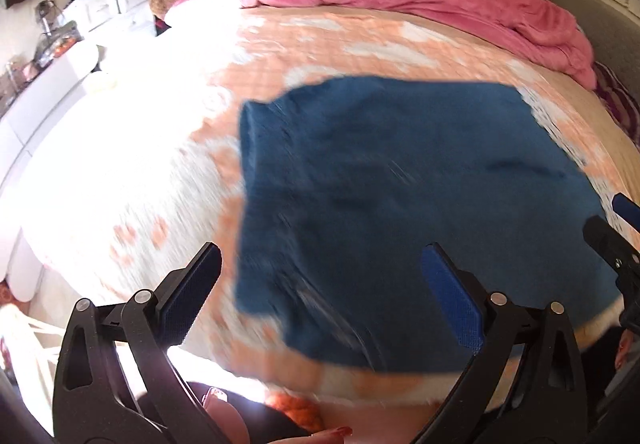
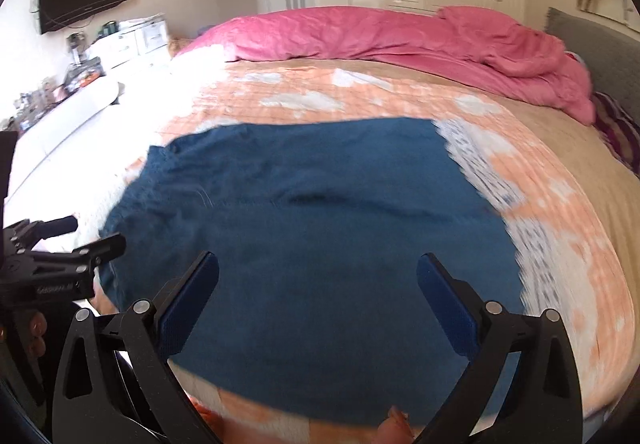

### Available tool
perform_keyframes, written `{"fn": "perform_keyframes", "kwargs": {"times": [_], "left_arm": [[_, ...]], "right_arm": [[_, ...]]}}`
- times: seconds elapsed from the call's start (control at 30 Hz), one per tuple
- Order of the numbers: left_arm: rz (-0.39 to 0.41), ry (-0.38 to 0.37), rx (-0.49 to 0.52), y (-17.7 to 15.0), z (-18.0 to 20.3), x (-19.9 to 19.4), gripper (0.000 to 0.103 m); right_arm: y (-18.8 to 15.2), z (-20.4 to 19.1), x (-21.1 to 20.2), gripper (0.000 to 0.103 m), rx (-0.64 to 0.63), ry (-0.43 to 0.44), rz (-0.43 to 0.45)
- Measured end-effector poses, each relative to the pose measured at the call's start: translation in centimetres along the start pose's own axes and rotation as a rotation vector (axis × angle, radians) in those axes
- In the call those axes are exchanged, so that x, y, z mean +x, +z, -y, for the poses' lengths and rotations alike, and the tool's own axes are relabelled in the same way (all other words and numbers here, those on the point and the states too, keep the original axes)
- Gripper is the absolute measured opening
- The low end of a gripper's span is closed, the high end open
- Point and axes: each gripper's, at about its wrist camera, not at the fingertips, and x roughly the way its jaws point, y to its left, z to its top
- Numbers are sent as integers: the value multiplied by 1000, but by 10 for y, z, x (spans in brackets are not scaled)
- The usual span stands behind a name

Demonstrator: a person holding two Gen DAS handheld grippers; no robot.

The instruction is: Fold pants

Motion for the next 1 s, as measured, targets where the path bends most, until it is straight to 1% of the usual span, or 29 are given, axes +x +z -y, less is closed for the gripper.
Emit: {"fn": "perform_keyframes", "kwargs": {"times": [0.03,0.1,0.17,0.23,0.27,0.33,0.4,0.47,0.5,0.53,0.57,0.6,0.63,0.67,0.7,0.73,0.8,0.87,0.93,0.97,1.0], "left_arm": [[7,13,-3,14,-8,6,94],[8,40,-9,39,-20,21,94],[-13,58,-16,59,-32,41,94],[-48,106,-29,78,-46,73,94],[-63,117,-37,85,-54,89,94],[-82,97,-58,88,-66,113,94],[-69,77,-60,89,-74,130,94],[-73,26,-63,89,-78,142,94],[-78,-27,-94,89,-83,148,94],[-80,-51,-110,89,-83,150,93],[-73,-59,-121,91,-84,151,88],[-54,-78,-121,94,-83,148,70],[-50,-108,-115,97,-80,147,47],[-54,-152,-108,98,-76,148,36],[-54,-155,-90,98,-70,147,33],[-47,-137,-59,97,-64,145,27],[-26,-152,-55,97,-62,139,23],[23,-166,-61,96,-65,125,21],[78,-151,-46,97,-67,113,20],[104,-163,-45,96,-67,106,20],[110,-165,-44,97,-67,103,19]], "right_arm": [[14,-3,12,99,-33,8,-13],[36,-11,32,99,-105,21,-10],[55,-19,53,99,-167,37,-19],[75,-29,78,99,-240,76,-49],[84,-34,91,99,-278,95,-54],[96,-39,111,99,-320,89,-69],[110,-44,133,99,-339,117,-98],[120,-45,152,99,-343,131,-126],[125,-46,163,99,-354,138,-143],[130,-47,174,99,-369,133,-162],[134,-47,186,99,-382,123,-176],[137,-46,196,99,-396,120,-196],[140,-46,207,99,-410,114,-216],[141,-46,213,99,-415,108,-222],[145,-47,226,99,-435,111,-241],[148,-48,233,99,-450,110,-248],[151,-53,248,99,-480,123,-282],[152,-63,261,98,-527,150,-315],[146,-75,267,97,-608,154,-329],[141,-80,270,92,-644,162,-343],[137,-83,270,72,-650,206,-345]]}}
